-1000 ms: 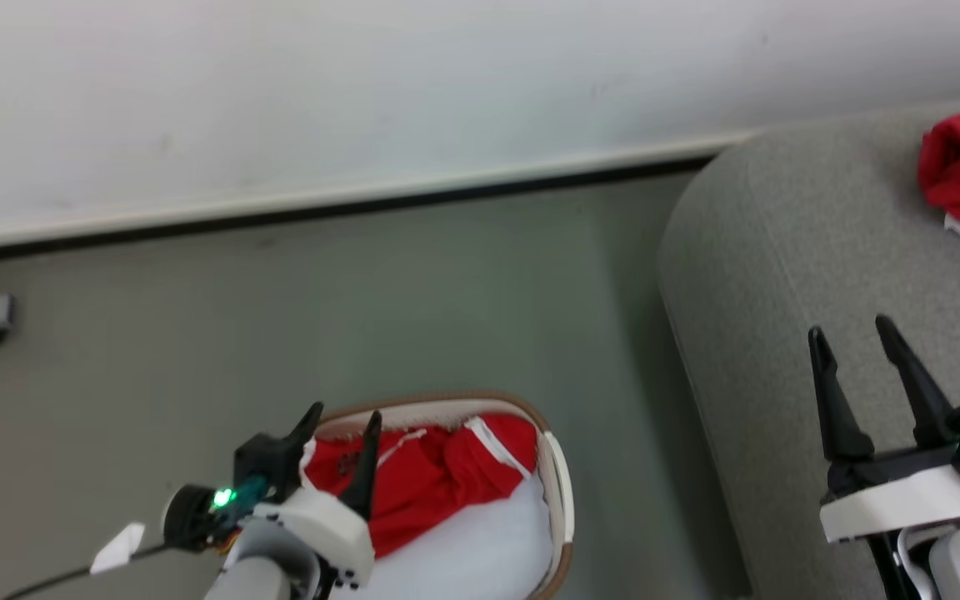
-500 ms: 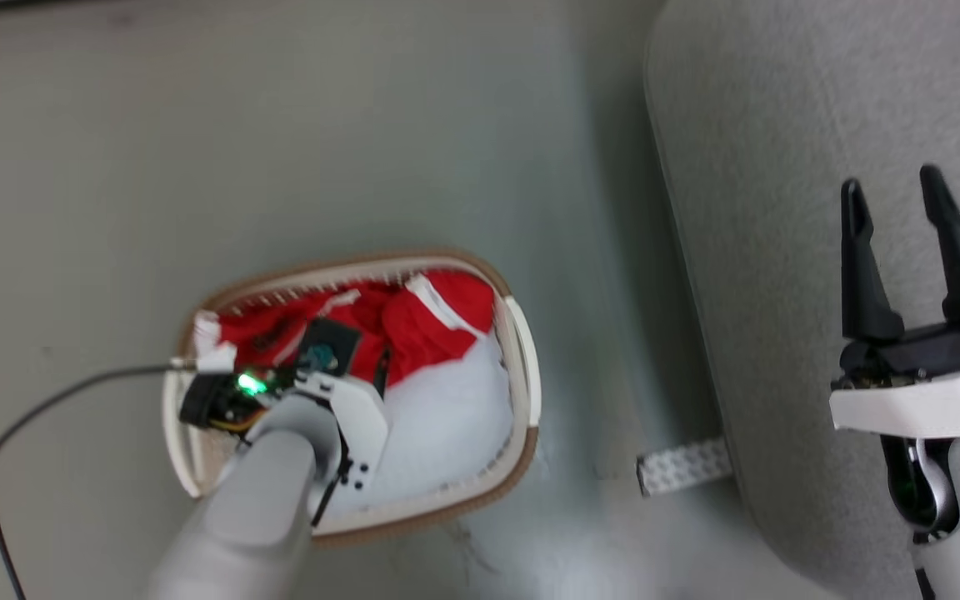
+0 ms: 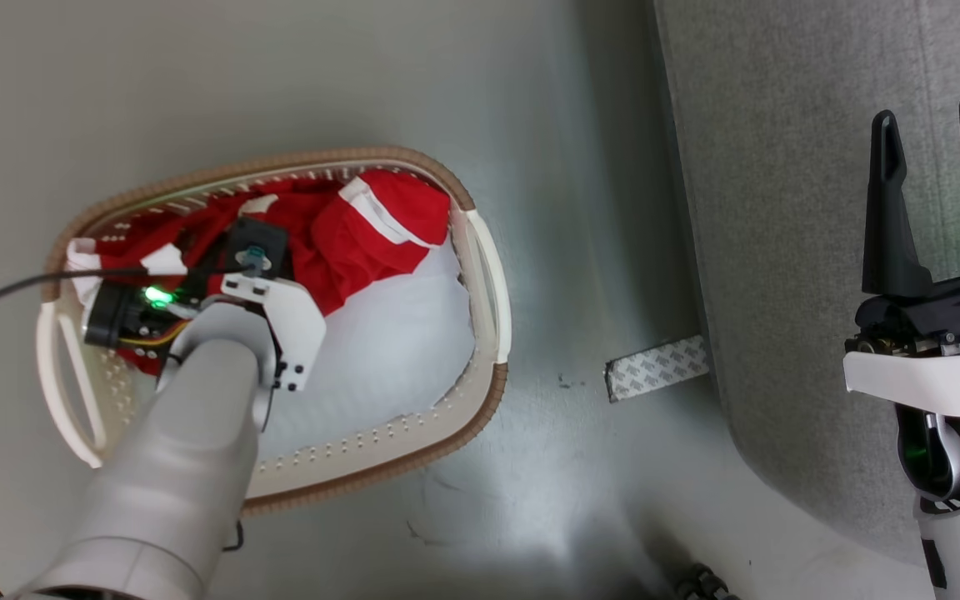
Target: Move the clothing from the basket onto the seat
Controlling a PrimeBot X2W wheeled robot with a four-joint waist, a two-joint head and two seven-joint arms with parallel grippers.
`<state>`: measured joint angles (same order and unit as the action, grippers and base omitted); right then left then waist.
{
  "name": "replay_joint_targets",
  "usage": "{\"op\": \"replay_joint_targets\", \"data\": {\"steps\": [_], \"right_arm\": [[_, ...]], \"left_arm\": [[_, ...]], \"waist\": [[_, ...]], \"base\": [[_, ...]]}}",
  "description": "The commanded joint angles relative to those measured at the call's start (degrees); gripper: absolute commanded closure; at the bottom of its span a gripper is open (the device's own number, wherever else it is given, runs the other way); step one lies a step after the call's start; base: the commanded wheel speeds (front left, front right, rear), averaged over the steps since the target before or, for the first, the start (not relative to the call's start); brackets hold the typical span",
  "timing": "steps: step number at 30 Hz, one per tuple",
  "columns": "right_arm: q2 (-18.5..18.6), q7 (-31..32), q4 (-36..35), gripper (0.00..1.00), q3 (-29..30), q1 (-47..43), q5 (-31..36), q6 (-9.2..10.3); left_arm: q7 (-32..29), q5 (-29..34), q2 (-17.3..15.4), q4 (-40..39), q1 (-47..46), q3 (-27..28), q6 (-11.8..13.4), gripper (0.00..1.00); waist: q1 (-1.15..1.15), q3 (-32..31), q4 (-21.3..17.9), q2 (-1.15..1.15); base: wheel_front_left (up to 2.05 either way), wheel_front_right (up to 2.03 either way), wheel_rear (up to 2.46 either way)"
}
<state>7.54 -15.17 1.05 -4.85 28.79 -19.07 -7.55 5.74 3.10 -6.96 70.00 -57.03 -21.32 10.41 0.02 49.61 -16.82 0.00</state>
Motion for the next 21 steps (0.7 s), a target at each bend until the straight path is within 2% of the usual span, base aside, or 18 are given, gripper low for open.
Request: {"op": "replay_joint_targets", "data": {"steps": [1, 4, 7, 9, 16, 21], "right_arm": [[-0.12, 0.03, -0.39, 0.0, -0.08, 0.28, -0.34, 0.12], [-0.21, 0.03, -0.48, 0.0, -0.3, 0.37, -0.4, 0.12], [-0.43, 0.03, -0.55, 0.0, -0.36, 0.61, 0.11, 0.12], [-0.65, 0.03, -0.68, 0.0, -0.25, 0.56, 1.08, 0.12], [-1.34, 0.03, -0.59, 0.0, 1.33, -0.97, 3.34, 0.12], [-1.31, 0.04, 0.33, 0.0, 2.1, -2.0, 3.41, 0.12]], "left_arm": [[0.74, -0.42, -0.86, 0.63, -1.03, 0.07, -0.18, 0.0], [0.81, -0.47, -1.05, 1.24, -1.67, -0.18, -0.37, 0.0], [0.64, -0.98, -1.2, 2.0, -2.08, -0.35, -1.72, 0.0], [1.38, -1.68, -1.29, 2.29, -2.05, -0.17, -2.72, 1.0], [4.02, -3.64, -0.19, 2.98, -1.31, -0.01, -6.51, 1.0], [7.15, -7.23, 1.55, 2.87, 0.78, 2.0, -8.47, 1.0]], "waist": [[-0.02, 1.41, -0.55, 0.0], [-0.02, 2.05, -0.87, 0.0], [-0.02, 2.83, -0.74, 0.0], [-0.02, 3.16, -0.08, 0.0], [-0.02, 2.44, 2.36, 0.0], [-0.02, -1.61, 5.13, 0.0]], "base": [[0.0, 0.0, 0.0], [0.0, 0.0, 0.0], [0.15, 0.15, 0.15], [0.2, 0.2, 0.2], [0.06, 0.06, 0.06], [0.0, 0.0, 0.0]]}}
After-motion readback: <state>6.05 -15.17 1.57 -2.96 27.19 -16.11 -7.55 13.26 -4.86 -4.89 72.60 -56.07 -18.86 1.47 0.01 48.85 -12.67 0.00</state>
